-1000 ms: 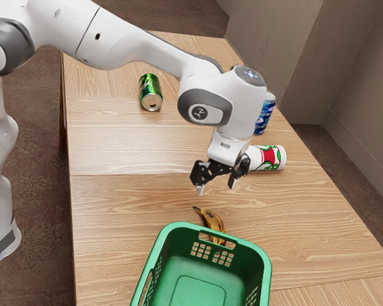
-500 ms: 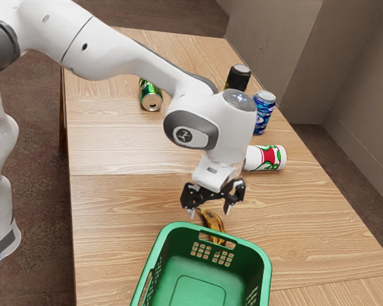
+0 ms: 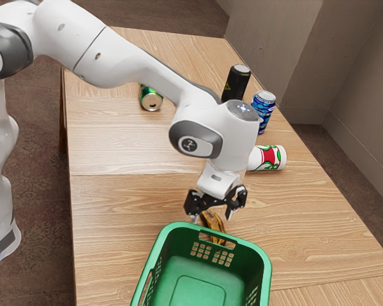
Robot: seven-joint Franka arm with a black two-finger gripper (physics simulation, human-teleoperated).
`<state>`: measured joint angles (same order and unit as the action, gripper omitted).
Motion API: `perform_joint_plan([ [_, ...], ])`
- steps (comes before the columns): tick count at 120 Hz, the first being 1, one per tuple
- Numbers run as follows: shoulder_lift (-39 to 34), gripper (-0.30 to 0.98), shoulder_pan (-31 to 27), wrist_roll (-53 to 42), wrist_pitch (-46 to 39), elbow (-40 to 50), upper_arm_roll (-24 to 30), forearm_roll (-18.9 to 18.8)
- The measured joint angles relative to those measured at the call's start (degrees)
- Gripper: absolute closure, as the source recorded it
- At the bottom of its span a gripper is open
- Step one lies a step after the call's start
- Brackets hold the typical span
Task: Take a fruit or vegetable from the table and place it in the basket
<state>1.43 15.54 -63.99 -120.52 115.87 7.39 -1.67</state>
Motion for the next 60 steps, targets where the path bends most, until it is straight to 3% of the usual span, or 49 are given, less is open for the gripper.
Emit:
perform_joint_plan([
  [27,2.20,0.00,-1.51,-0.06,-0.30,-2.43,-0.01,0.03],
  [60,8.19,0.00,-0.85,-0.11,10.09,-10.84,0.00,2.12],
])
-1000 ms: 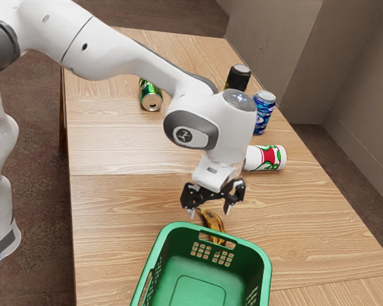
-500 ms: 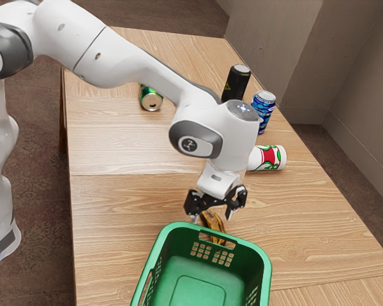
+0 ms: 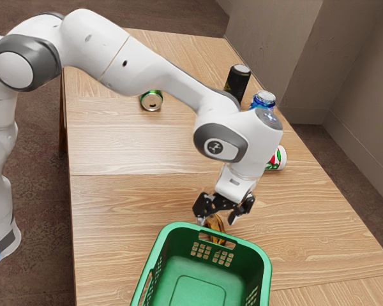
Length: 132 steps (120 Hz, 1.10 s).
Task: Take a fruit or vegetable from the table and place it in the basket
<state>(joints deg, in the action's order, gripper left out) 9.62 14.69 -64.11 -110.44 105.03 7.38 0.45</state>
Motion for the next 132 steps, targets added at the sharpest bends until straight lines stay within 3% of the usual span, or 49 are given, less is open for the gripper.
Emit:
perform_joint_plan([
  [48,2.05,0.00,-0.01,-0.07,3.04,-0.22,0.01,0.36],
  [57,2.39,0.15,-0.02,-0.19,2.42,-0.03,0.03,0.26],
  [68,2.45,0.20,-0.06,-0.49,1.29,0.13,0.11,0.09],
  [93,0.54,0.56,-0.01,-0.79,0.52,-1.85,0.28,0.27],
  [118,0.23,0.56,-1.35,-0.38,4.60,-10.45,-4.18,-0.02],
  [132,-5.29,0.56,-1.55,0.37,8.01,-12.69,0.44,0.46],
])
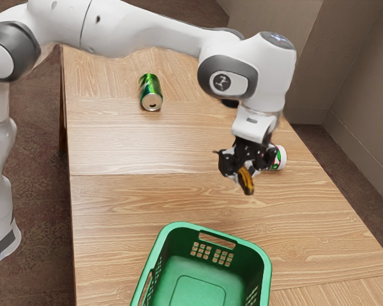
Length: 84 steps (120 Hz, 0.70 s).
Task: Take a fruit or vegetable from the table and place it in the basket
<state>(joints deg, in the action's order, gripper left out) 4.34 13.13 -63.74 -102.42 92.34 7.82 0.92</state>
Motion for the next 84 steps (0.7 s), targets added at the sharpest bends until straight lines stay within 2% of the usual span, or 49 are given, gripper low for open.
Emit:
perform_joint_plan([
  [10,-4.72,0.55,0.72,0.72,2.37,1.42,3.82,1.54],
  [17,-8.50,0.55,0.41,1.18,2.81,6.22,7.26,2.93],
  [24,-10.23,0.56,-0.33,1.70,2.24,9.07,12.35,4.13],
  [39,-5.67,0.56,2.12,3.10,-0.91,9.60,22.50,4.56],
  [50,-3.43,0.56,6.41,4.08,-2.89,8.49,25.47,3.79],
  [65,-3.04,0.24,10.50,5.49,-4.40,8.06,28.44,1.13],
  [84,-3.51,0.08,12.62,7.26,-5.42,8.02,28.77,-0.25],
])
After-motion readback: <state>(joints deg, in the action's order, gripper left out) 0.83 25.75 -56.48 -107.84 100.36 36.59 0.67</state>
